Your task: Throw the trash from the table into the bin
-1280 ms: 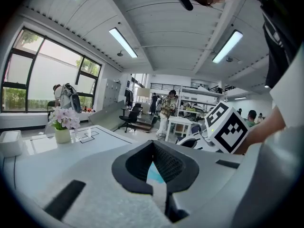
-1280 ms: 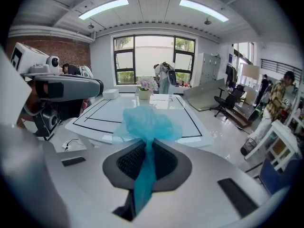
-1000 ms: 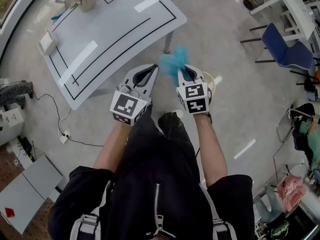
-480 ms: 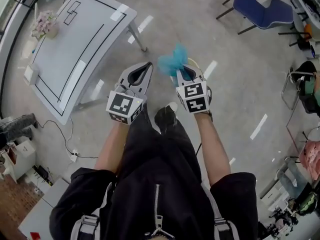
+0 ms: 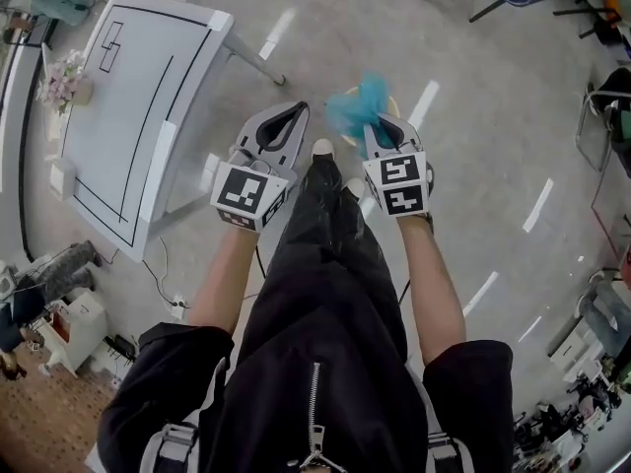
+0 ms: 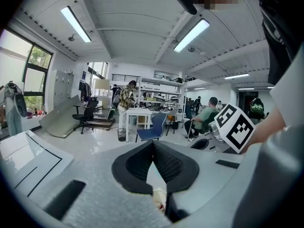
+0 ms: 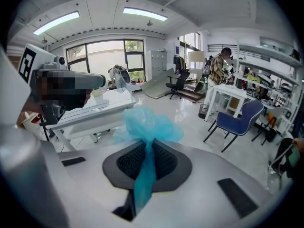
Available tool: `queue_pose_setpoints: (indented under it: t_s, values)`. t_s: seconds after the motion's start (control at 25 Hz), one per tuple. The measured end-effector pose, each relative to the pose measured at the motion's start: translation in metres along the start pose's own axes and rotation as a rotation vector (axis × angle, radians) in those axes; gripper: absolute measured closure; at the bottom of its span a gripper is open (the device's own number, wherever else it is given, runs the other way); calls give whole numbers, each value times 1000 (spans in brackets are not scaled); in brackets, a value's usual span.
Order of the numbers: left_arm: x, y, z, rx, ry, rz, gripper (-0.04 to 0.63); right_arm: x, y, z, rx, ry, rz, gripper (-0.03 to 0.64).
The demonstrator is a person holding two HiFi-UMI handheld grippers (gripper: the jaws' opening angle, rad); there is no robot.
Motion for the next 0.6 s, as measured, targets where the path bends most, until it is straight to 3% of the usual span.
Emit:
queue_pose_setpoints:
  t_s: [0.6]
  values:
    - [-49, 23, -71, -91, 21, 35, 589, -48, -35, -35, -90, 50, -81, 595]
Point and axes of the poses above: the fingertips, and each gripper's own axes: z backward along the fingers, y to its left, x out of its top, the point moved 5 cm from there along z, backward along the fingers, and after that the axes turned 13 degrees about -y, right-handed, at the moved point
